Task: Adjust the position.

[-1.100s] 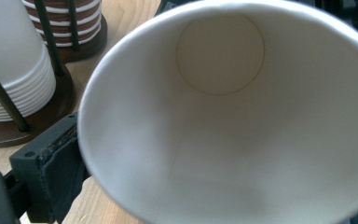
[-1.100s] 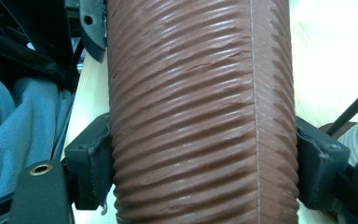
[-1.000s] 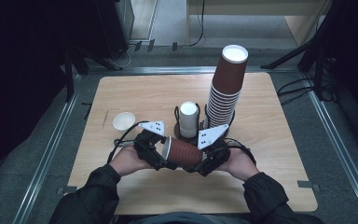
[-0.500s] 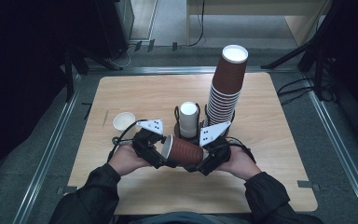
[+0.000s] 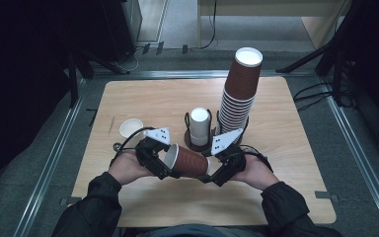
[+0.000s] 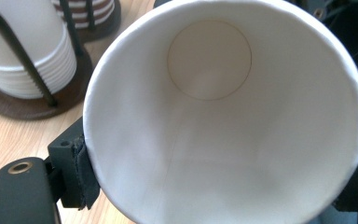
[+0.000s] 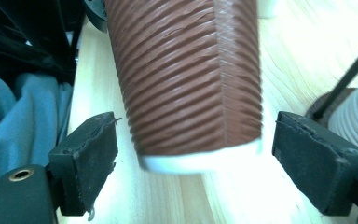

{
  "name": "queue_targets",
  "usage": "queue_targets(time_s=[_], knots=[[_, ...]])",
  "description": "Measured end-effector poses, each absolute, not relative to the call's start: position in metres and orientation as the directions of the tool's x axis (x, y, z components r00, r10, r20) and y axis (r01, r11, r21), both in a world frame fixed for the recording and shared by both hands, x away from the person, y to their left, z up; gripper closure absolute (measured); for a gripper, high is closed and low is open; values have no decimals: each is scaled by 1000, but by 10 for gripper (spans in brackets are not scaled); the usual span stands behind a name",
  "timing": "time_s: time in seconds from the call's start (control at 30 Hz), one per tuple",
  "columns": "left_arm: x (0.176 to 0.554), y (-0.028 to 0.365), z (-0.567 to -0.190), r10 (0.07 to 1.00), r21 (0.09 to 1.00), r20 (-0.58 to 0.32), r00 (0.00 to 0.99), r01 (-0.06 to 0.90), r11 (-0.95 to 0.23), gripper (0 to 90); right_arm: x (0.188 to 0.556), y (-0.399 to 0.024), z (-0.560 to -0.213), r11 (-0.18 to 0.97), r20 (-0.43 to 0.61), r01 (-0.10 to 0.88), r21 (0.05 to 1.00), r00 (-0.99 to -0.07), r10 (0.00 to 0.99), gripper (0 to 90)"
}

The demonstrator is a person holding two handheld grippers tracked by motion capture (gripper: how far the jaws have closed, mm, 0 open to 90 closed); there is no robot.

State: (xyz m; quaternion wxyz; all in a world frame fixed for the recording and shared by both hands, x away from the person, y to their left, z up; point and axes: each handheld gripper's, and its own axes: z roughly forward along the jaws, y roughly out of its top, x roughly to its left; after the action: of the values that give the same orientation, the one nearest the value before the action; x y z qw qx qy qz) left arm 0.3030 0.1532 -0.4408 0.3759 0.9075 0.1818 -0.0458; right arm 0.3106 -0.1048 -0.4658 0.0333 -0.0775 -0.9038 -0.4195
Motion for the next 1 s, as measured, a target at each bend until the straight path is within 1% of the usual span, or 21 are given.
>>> queue_targets(time_s=[0.2, 0.37, 0.43, 0.5, 0.63, 1.0], knots=[[304, 151, -443, 314, 617, -185, 931, 359, -700, 119, 312, -108, -468, 653, 124, 183, 734, -983, 136, 142], [304, 146, -445, 302, 574, -173, 938, 345, -743, 119, 312, -108, -469, 657, 136, 186, 731, -983, 127, 144], [304, 143, -447, 301, 559, -161, 940, 338, -757, 118, 312, -108, -470, 658, 123, 174, 733, -985, 124, 144], [305, 141, -449, 296, 540, -158, 942, 334, -772, 118, 311, -107, -471, 663, 138, 186, 726, -983, 124, 146], [308, 137, -453, 290, 513, -153, 945, 327, -794, 116, 311, -105, -473, 672, 126, 173, 720, -985, 118, 146], [311, 125, -451, 254, 520, -158, 954, 299, -800, 115, 309, -95, -480, 700, 123, 157, 697, -987, 100, 146]])
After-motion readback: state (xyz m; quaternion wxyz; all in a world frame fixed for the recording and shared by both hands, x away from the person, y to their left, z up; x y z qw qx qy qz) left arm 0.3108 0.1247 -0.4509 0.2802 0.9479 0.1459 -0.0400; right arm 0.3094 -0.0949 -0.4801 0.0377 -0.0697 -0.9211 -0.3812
